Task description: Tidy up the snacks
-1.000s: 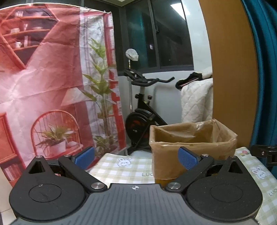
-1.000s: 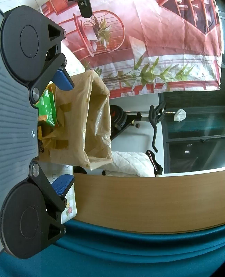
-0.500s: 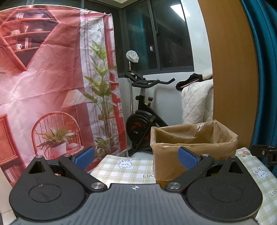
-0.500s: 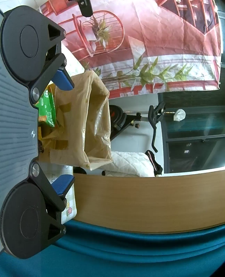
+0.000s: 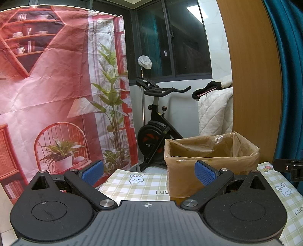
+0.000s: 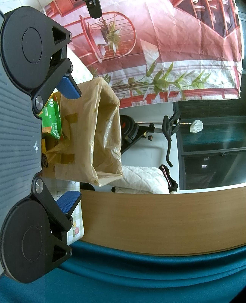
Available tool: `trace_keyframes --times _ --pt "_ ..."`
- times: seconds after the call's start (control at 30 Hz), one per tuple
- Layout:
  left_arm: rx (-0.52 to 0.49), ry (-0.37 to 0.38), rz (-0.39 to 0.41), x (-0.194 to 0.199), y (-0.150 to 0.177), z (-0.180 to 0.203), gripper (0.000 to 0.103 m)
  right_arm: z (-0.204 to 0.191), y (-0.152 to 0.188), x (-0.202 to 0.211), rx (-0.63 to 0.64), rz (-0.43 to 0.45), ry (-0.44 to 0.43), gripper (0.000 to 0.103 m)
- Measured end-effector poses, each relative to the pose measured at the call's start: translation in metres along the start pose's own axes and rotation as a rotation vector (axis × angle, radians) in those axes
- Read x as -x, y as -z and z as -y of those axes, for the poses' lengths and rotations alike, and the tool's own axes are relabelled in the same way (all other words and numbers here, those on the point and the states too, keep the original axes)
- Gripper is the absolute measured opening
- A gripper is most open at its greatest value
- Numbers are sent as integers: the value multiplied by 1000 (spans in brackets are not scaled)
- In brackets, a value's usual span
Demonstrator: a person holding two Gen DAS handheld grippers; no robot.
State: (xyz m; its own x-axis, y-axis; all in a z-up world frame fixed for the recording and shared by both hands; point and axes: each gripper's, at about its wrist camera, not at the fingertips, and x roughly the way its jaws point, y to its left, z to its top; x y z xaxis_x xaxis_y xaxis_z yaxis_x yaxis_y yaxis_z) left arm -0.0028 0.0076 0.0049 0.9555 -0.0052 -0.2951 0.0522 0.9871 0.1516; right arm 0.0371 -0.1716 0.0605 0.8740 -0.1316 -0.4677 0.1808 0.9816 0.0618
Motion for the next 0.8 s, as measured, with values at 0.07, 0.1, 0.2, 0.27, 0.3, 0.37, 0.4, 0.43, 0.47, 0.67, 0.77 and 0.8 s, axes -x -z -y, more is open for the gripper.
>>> trace_keyframes --times 0.07,0.1,0.2,0.27,0.3,0.37,0.4,0.43,0.47,0.67,0.77,0.8 --pt "-2 0 -1 0 0 0 103 0 0 0 0 0 0 102" --pt "-1 0 -1 -1 0 0 103 0 0 0 0 0 0 102" --pt "2 -4 1 0 1 1 103 0 0 1 1 0 0 102" --pt "1 -5 2 0 1 2 103 0 0 1 1 0 0 102" --pt "1 -6 2 0 2 2 103 0 0 1 1 0 0 102" --pt "1 -6 2 -1 2 2 103 0 0 1 1 0 0 102" --pt "2 -6 2 -1 1 2 103 0 0 1 1 0 1 102" --pt "1 -5 2 -1 2 2 103 0 0 1 1 0 0 102" --pt "2 -5 2 -1 1 2 103 0 0 1 1 0 0 102" --pt "2 -6 3 -1 1 4 103 0 0 0 2 0 0 102" --pt "4 -5 2 -2 1 3 103 0 0 0 2 0 1 102" --pt "4 -5 2 -1 1 3 103 0 0 0 2 0 1 102"
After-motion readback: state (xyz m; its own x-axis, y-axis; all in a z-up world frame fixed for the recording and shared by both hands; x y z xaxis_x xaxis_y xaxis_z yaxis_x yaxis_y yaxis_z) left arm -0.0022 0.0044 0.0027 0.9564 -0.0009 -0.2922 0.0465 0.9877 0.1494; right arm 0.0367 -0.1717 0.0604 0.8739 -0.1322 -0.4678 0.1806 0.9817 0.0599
